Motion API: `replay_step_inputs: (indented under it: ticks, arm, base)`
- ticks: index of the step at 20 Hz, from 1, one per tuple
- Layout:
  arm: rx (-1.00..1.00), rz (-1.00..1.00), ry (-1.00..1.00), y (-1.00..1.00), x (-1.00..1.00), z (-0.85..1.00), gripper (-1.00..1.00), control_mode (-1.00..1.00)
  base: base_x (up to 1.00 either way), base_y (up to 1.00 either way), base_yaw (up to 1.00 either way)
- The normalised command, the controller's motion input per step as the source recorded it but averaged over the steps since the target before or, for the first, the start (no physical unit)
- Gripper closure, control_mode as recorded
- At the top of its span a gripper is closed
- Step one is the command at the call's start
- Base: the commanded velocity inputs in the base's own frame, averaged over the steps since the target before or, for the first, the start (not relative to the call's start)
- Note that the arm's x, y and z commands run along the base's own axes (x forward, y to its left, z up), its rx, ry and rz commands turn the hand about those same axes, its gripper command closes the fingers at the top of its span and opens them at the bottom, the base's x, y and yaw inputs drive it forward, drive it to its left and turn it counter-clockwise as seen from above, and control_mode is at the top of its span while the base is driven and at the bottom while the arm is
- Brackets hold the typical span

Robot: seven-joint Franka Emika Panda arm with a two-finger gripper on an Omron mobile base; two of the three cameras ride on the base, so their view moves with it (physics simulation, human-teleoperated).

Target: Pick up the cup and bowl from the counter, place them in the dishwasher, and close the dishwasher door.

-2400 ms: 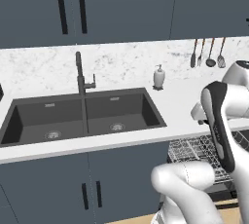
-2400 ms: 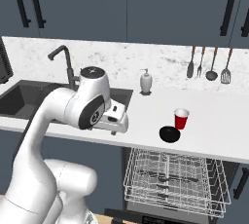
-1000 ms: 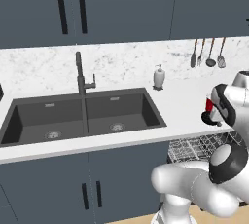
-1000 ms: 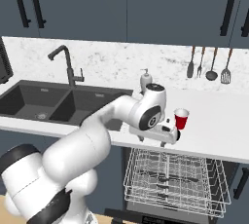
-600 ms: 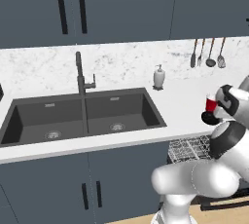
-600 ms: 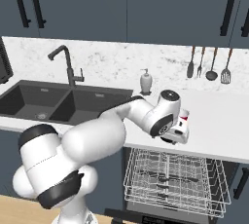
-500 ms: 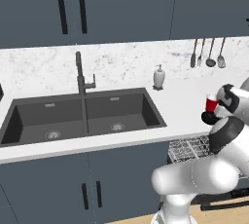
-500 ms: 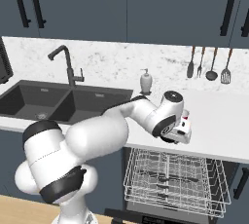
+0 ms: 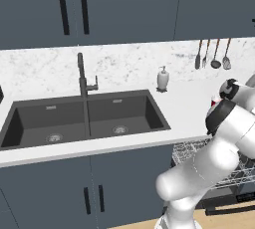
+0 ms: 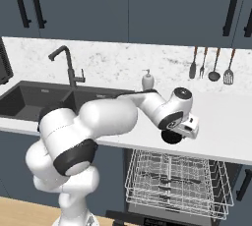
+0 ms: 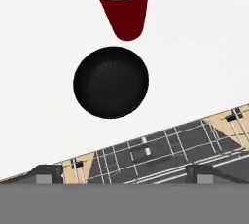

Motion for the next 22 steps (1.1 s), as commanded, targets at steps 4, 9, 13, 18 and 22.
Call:
replay_step_inputs:
  ticks: [4,9,13,18,22]
  arm:
    - [0.04,-0.13,-0.07,-0.14,0.46,0.00,-1.00,-1.00]
    - [0.03,-0.14,-0.09,-0.20,0.44,0.00,-1.00,-1.00]
    - [0.06,-0.14,-0.01,-0.26,0.46,0.00,-1.00,-1.00]
    - [0.06,-0.07,0.09,-0.29,0.37,0.02,-1.00,-1.00]
    - [0.08,-0.04,0.01,-0.35,0.37,0.03,-1.00,-1.00]
  base:
    - [0.00,0.00,0.00]
    - [0.00,0.00,0.00]
    - [0.00,0.00,0.00]
    - [0.00,0.00,0.00]
    - [0.00,0.00,0.00]
